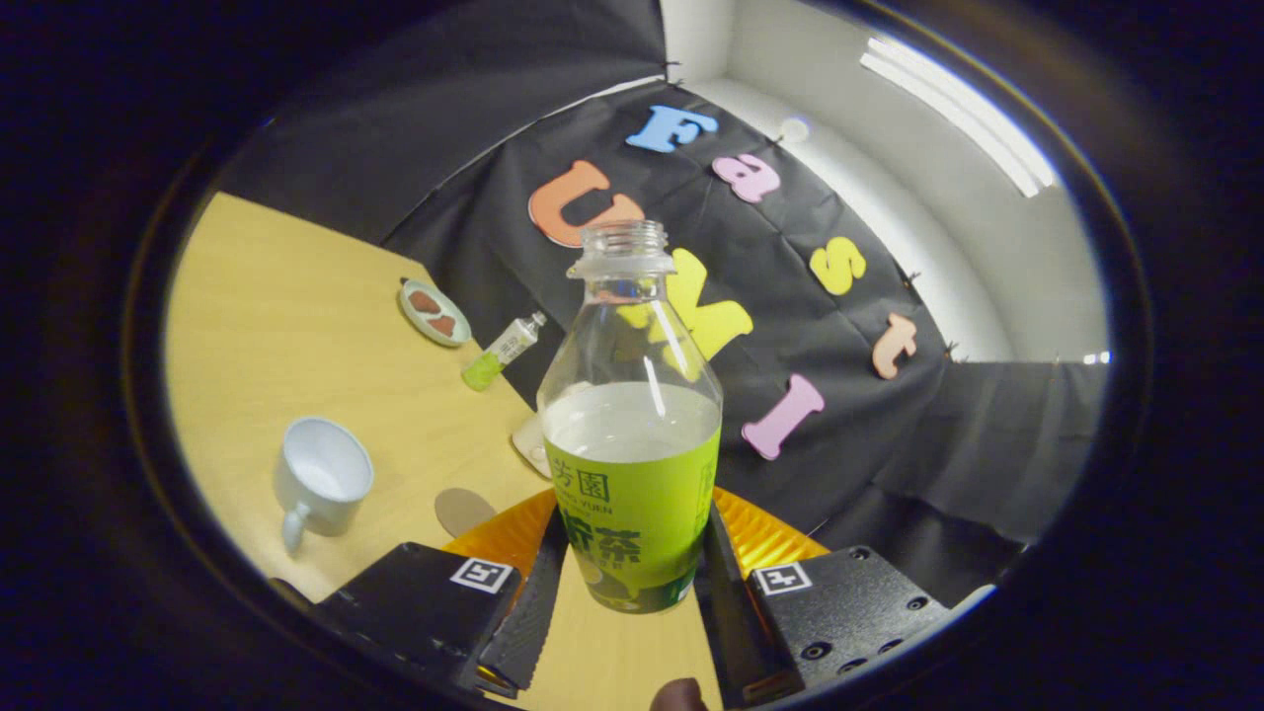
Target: Take the bottle from table, then pour the juice into the cup, finally place the bottle on the coaster
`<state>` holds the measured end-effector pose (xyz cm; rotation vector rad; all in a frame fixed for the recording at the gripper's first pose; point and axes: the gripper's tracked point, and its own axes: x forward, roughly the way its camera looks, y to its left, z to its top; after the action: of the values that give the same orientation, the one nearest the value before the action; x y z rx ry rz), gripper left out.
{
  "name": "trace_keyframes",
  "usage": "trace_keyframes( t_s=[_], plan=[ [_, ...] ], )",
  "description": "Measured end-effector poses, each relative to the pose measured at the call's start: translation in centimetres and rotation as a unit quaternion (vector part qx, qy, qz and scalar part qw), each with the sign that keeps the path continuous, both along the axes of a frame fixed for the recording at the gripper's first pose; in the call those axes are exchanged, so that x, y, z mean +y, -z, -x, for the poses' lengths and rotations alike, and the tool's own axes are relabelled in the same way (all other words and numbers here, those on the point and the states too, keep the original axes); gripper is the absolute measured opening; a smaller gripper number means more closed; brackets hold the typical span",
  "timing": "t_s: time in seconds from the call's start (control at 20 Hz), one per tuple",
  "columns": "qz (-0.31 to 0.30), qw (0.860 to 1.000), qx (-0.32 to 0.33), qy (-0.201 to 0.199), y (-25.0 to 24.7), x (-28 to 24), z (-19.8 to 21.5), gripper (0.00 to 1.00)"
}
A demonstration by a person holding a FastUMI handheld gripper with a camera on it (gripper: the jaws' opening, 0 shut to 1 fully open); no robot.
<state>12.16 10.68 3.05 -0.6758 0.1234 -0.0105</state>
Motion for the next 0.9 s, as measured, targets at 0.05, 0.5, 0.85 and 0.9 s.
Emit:
trace_keyframes(
  t_s=[0.05, 0.5, 0.85, 0.9],
  plan=[
    [-0.034, 0.999, 0.001, -0.003, -0.7, -0.4, 0.1, 0.74],
    [-0.267, 0.963, 0.009, -0.043, -3.0, -0.7, -3.8, 0.74],
    [-0.309, 0.946, 0.065, -0.072, 0.0, 3.2, -9.4, 0.75],
    [-0.311, 0.945, 0.069, -0.075, 0.6, 3.7, -9.9, 0.75]
  ],
)
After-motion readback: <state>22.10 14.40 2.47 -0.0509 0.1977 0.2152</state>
